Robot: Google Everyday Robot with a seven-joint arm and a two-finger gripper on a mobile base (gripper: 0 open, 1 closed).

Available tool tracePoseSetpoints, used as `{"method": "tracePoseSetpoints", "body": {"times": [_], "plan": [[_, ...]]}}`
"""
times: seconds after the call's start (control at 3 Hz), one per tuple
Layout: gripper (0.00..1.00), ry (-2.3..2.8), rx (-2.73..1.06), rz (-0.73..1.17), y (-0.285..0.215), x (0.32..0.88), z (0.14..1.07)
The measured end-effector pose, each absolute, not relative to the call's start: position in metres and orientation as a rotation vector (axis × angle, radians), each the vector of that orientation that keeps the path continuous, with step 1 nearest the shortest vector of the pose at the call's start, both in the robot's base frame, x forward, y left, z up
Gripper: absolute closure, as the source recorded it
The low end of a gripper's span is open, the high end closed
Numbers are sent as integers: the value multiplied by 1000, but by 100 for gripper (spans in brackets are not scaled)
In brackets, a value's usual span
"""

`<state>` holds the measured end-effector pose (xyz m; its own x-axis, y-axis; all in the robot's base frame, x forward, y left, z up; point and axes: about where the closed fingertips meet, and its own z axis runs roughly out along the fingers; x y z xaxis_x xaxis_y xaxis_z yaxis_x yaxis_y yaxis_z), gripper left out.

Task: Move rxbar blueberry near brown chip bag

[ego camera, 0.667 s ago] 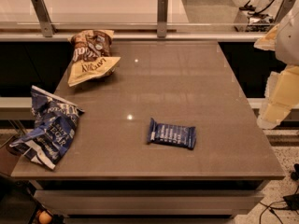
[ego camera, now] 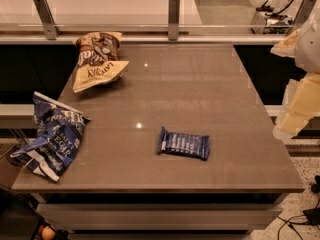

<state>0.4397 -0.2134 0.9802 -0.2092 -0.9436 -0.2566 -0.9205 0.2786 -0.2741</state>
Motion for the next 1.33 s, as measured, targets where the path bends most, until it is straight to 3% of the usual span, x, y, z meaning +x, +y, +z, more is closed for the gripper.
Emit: {"method": "tracePoseSetpoints", "body": {"times": [1.33], "plan": [[0, 2001, -1415, 329, -180, 441, 882]]}}
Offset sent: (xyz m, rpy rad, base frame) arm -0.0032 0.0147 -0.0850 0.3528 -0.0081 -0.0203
